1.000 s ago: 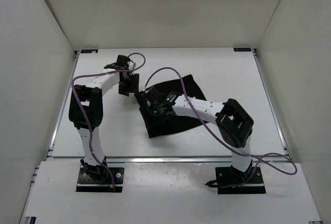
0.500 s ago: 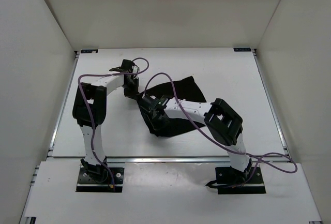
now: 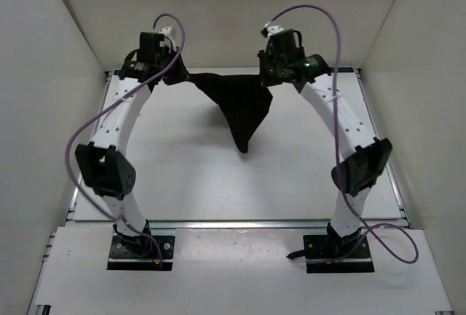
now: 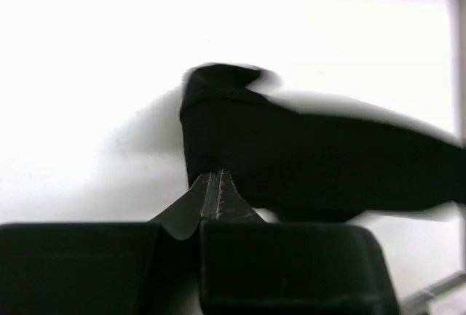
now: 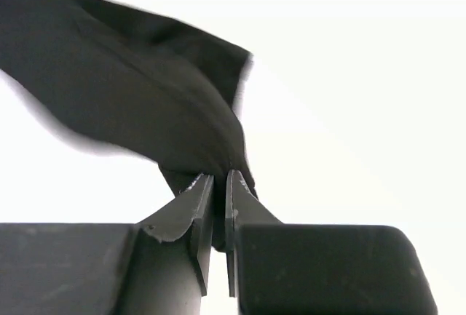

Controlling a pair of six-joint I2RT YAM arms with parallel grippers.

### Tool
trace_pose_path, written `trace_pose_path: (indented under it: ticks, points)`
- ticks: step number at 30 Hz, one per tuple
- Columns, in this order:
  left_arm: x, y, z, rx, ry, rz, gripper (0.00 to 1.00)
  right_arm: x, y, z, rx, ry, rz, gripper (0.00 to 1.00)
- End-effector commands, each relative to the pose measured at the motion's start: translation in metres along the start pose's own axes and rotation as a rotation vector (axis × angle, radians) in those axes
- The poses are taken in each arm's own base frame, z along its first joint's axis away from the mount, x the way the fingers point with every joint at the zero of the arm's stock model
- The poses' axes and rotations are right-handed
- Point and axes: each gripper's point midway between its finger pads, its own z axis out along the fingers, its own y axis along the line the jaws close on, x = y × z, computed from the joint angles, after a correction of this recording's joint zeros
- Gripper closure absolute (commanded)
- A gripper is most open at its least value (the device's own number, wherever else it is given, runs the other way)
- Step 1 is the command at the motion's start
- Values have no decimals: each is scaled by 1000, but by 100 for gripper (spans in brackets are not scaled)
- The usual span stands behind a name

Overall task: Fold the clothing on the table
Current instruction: Flatten the skirt out

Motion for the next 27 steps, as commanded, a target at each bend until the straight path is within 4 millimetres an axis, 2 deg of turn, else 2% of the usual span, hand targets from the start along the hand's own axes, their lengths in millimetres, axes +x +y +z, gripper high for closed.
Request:
trace_pose_path:
  ticks: [1,2,3,4,5,6,8,9,10,11,12,13,14,16,17,19,20,21,22,23,24,25,26,27]
  points:
    - [20,-14,-55,15,11,-16,100,26,3,-39,-7,58,-100,100]
    - [45,-9,-57,4,47,-14,100,48,1,-32,-2,94,-96,99]
    - [49,-13,-69,27,25,-10,100,48,5,-41,-17,63,-101,100]
    - [84,-3,-60,14,99,-25,100,73,9,-44,-32,105,-101,100]
    - [103,-2,-63,28,123,-28,100,93,9,-45,-40,137,-81,100]
    - [116,-5,-69,50,139,-40,100,102,8,-47,-37,142,-62,100]
    - [117,-15,-82,67,112,-28,100,99,13,-69,-34,77,-43,100]
    - [111,-16,-90,44,78,-14,100,99,15,-73,-43,60,-47,100]
    - [98,-21,-98,36,39,-7,100,91,17,-86,-54,15,-22,100]
    - [87,-34,-111,58,7,3,100,80,17,-102,-57,-33,6,100]
    - [71,-42,-123,73,-38,-1,100,72,17,-106,-71,-63,30,100]
    - [68,-49,-127,89,-40,0,100,64,17,-117,-98,-104,51,100]
    - [56,-59,-135,119,-62,3,100,57,16,-124,-132,-123,76,100]
    - [54,-61,-128,110,-25,0,100,48,14,-127,-160,-140,101,99]
    - [49,-63,-128,116,-32,8,100,45,10,-122,-162,-137,101,100]
    - [48,-62,-108,124,5,-9,100,35,8,-114,-168,-138,83,100]
    - [44,-61,-106,132,6,-22,100,31,6,-102,-171,-123,84,100]
    - [35,-60,-97,133,0,-29,100,19,2,-95,-170,-128,80,100]
    - [33,-58,-84,123,18,-34,100,2,5,-98,-184,-154,63,100]
    - [16,-61,-88,123,-21,-22,100,1,-3,-80,-162,-128,68,100]
    - [-3,-62,-85,120,-49,-20,100,-17,-1,-76,-162,-150,41,100]
    - [-15,-64,-81,121,-59,-21,100,-42,3,-87,-164,-212,14,100]
    - [-25,-67,-82,131,-81,-24,100,-47,0,-78,-131,-211,4,100]
    - [-40,-68,-87,138,-121,-25,100,-64,6,-84,-109,-259,-28,100]
